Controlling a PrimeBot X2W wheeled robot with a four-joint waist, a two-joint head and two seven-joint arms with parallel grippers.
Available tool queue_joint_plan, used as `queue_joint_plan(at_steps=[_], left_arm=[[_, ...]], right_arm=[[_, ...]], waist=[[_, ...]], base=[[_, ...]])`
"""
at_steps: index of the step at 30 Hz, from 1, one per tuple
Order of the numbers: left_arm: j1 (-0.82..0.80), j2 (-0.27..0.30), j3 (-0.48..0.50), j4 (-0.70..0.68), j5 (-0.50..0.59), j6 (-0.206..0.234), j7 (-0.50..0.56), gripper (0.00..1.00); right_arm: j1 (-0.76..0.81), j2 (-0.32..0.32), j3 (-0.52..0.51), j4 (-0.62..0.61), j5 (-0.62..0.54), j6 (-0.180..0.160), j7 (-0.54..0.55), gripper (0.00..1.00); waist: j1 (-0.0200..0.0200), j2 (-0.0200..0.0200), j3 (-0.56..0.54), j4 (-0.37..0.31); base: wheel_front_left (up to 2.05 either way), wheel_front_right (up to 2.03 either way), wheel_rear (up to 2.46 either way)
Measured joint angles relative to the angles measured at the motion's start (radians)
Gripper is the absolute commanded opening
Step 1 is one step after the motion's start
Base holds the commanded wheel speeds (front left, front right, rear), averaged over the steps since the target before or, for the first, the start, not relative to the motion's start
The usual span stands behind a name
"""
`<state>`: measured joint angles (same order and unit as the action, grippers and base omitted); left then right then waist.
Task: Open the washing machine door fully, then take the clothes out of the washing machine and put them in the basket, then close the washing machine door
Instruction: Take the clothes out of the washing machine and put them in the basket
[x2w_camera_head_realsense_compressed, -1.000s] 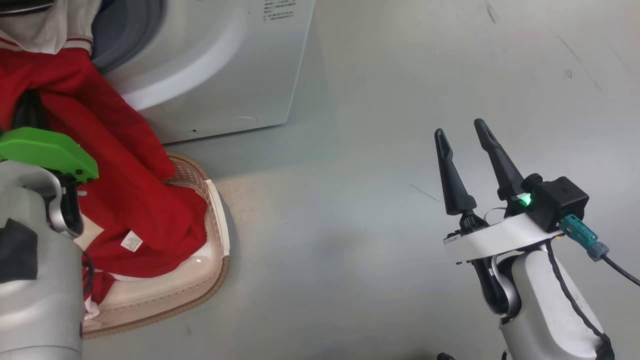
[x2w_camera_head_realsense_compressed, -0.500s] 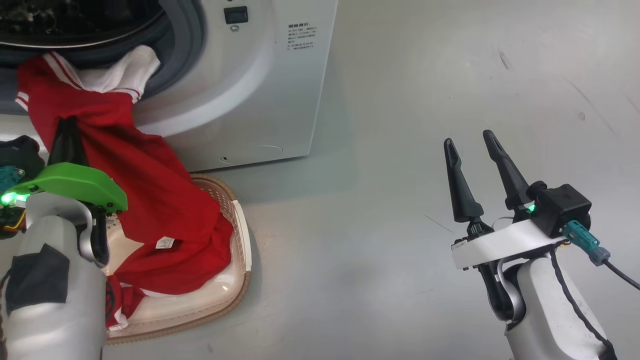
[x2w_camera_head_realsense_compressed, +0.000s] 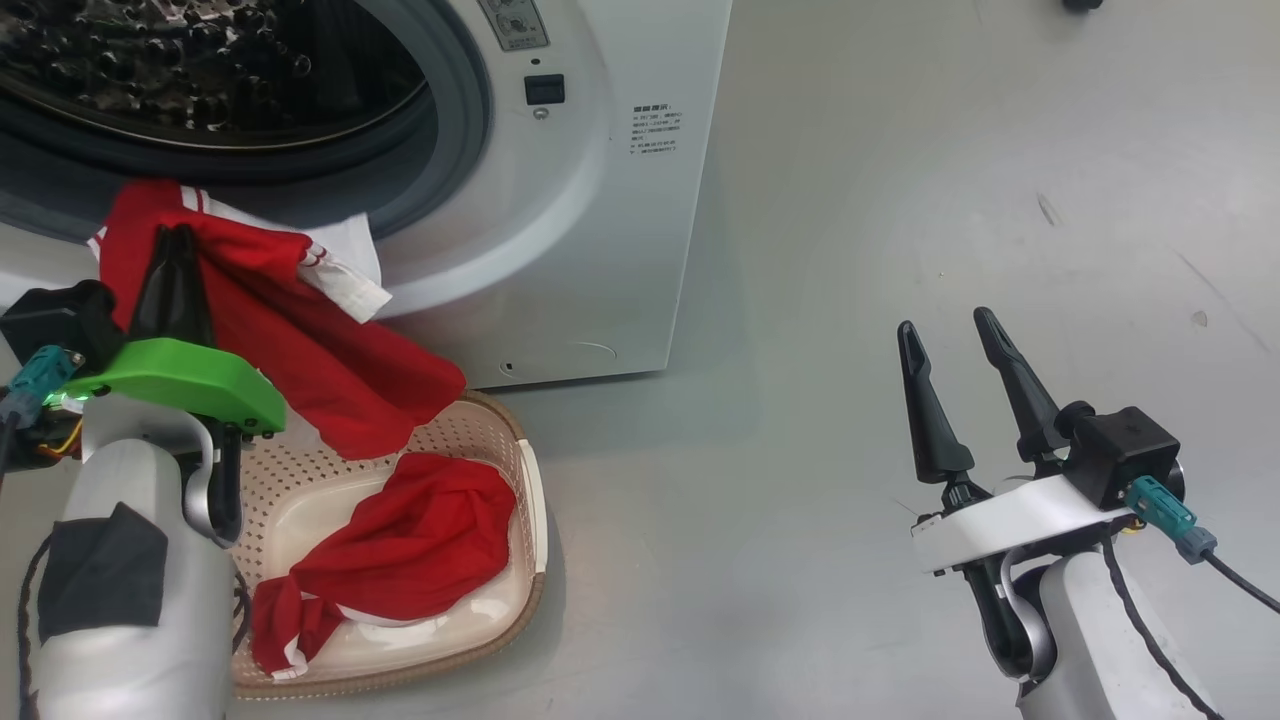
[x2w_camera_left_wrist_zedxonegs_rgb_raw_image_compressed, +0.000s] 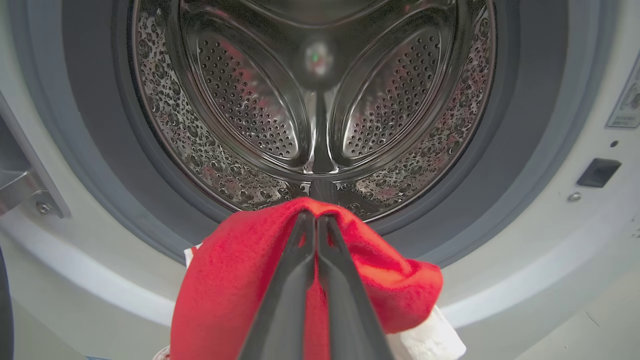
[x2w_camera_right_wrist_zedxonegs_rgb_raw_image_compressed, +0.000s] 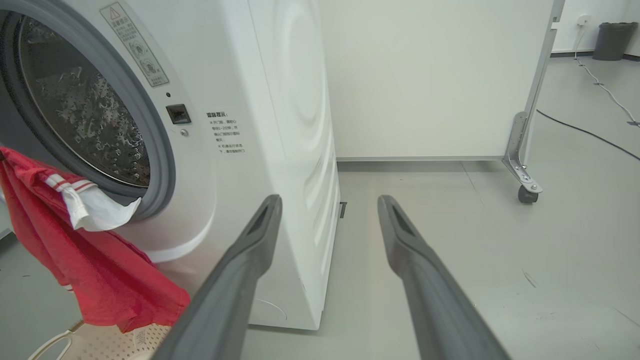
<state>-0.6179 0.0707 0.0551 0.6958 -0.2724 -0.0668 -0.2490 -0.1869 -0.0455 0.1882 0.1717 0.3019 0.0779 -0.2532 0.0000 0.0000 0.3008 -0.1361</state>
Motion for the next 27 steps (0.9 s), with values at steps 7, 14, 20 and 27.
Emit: queue_joint_plan(at_steps=[7, 14, 20, 27], left_arm=[[0.035, -0.006, 0.000, -0.055, 0.000, -0.001, 0.000, 0.00], [0.075, -0.008, -0.007, -0.085, 0.000, -0.001, -0.002, 0.00], [0.130, -0.016, -0.020, -0.074, 0.000, -0.001, 0.002, 0.00], [0.175, -0.017, -0.037, -0.037, 0.002, 0.000, 0.072, 0.00]], right_arm=[[0.014, 0.000, -0.003, 0.006, -0.003, 0.003, 0.000, 1.00], [0.028, 0.000, -0.002, 0.006, -0.003, 0.003, 0.000, 1.00], [0.032, 0.000, 0.000, 0.006, -0.003, 0.009, 0.000, 1.00], [0.032, 0.000, 0.015, 0.004, -0.005, 0.013, 0.000, 1.00]], waist=[[0.0000, 0.0000, -0.036, 0.021], [0.0000, 0.0000, -0.054, 0.031], [0.0000, 0.0000, -0.055, 0.033], [0.0000, 0.0000, -0.038, 0.027]], base=[[0.00, 0.00, 0.00], [0.00, 0.00, 0.00], [0.00, 0.00, 0.00], [0.00, 0.00, 0.00]])
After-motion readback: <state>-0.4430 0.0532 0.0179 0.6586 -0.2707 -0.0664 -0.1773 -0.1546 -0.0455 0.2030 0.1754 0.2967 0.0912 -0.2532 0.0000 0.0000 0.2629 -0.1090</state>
